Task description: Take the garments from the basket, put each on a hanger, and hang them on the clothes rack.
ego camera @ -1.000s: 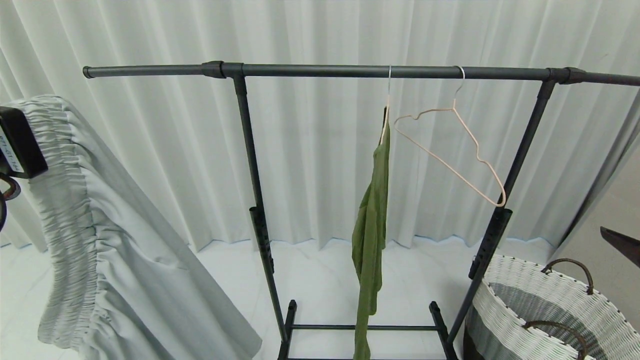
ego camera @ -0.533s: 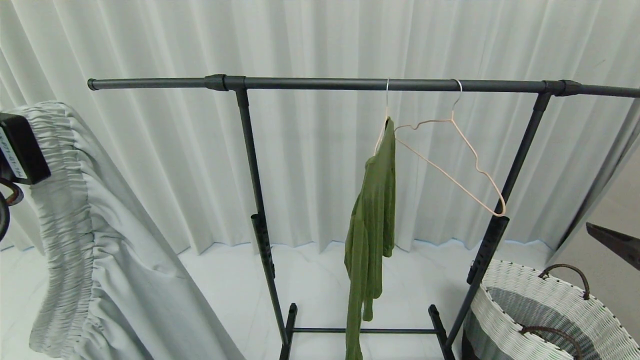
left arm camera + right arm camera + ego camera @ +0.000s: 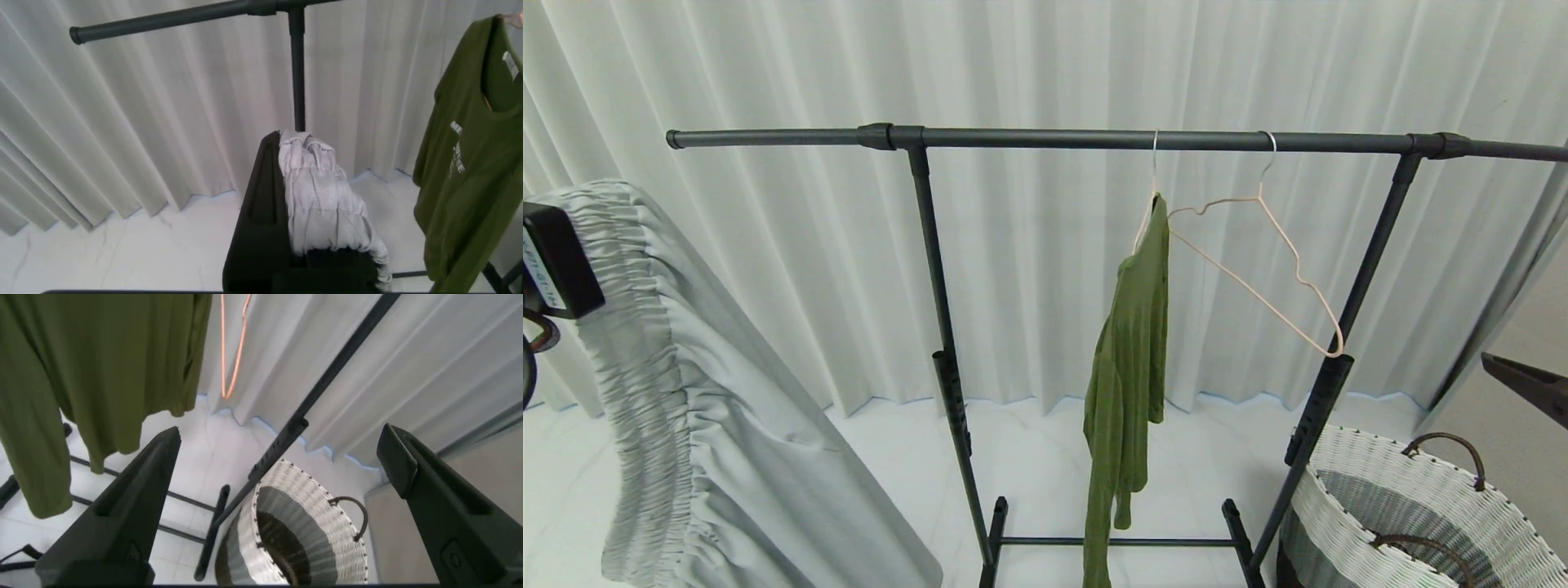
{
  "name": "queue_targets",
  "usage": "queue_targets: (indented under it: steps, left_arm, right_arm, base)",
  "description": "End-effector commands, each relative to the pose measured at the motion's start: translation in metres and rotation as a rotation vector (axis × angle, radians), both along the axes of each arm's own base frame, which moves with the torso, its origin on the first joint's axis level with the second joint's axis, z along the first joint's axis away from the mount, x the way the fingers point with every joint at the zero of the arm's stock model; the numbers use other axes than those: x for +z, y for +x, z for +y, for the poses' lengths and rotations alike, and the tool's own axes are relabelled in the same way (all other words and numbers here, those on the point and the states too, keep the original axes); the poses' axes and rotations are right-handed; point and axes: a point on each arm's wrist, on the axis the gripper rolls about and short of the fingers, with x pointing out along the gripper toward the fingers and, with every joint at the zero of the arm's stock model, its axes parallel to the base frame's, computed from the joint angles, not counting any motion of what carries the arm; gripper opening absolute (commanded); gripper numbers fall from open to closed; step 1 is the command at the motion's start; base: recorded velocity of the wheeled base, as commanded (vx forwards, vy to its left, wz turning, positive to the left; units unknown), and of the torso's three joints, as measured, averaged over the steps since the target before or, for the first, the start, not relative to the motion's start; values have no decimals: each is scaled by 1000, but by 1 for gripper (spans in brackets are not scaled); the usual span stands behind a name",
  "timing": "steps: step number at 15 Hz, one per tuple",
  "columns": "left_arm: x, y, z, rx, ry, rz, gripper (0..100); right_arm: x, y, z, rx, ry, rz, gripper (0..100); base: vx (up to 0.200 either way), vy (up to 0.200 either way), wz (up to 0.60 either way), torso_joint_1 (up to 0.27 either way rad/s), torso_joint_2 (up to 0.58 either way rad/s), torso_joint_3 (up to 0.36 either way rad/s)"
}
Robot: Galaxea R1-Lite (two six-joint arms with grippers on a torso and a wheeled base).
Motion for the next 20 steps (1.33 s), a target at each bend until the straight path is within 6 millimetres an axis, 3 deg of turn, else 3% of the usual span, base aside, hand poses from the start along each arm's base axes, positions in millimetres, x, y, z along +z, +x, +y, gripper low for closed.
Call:
queue_targets:
  steps: [1, 4, 10, 20]
  left_arm:
    - [0, -3, 0, -1, 0, -6, 0]
    - [-2, -5, 1, -2, -2, -5, 0]
    - [-2, -5, 1, -2, 0, -5, 0]
    - [-4, -3, 0, -4, 2, 6, 0]
  right_arm:
    - [0, 1, 0, 3, -1, 3, 100]
    - [0, 1, 0, 6, -1, 1, 100]
    - [4, 5, 2, 17, 0, -3, 100]
    - [12, 33, 17, 82, -4, 39, 100]
  base:
    - [0, -200, 0, 2, -2, 2]
    - [0, -200, 0, 9, 9, -2]
    - [0, 0, 0, 0, 0, 0]
    - [200, 0, 0, 2, 1, 3]
